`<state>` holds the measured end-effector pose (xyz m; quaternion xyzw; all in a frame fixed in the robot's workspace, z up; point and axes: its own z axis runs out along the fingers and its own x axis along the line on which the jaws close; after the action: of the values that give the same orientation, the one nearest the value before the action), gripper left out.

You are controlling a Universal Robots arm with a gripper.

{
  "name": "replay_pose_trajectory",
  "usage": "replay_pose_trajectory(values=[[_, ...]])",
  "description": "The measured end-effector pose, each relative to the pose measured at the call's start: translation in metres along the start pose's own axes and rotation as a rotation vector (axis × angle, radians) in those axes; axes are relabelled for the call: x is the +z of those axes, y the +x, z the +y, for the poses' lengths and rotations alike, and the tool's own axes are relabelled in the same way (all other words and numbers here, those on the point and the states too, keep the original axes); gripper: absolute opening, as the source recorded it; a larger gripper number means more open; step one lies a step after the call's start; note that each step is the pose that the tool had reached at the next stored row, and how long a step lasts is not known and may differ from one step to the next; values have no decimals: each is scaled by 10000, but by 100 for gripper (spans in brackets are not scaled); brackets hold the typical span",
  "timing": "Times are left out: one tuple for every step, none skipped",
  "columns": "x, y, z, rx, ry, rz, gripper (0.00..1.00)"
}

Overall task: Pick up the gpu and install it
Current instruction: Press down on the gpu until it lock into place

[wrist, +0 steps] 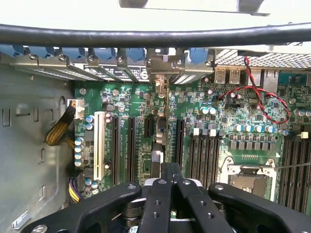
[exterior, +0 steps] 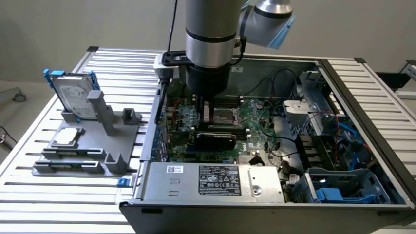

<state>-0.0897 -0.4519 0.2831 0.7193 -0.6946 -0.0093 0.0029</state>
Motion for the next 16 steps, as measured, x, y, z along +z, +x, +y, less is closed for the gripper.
replay_pose_trajectory(values=[[0,0,0,0,0,0,11],[0,0,0,0,0,0,11],[1,0,1,-1,2,0,11],[6,-2,8,0,8,-3,11],[15,-4,21,-1,15,-1,11],[27,-5,37,0,21,-1,11],[38,-5,49,0,23,0,11],[49,-5,54,0,24,1,11],[58,-5,53,0,24,1,11],[63,-5,53,-2,23,1,11],[65,-5,53,-3,22,3,11],[67,-5,53,-4,22,3,11],[69,-5,53,-4,22,3,11],[71,-5,53,-6,24,1,11],[74,-5,52,-7,24,0,11],[78,-5,51,-9,25,-1,11]])
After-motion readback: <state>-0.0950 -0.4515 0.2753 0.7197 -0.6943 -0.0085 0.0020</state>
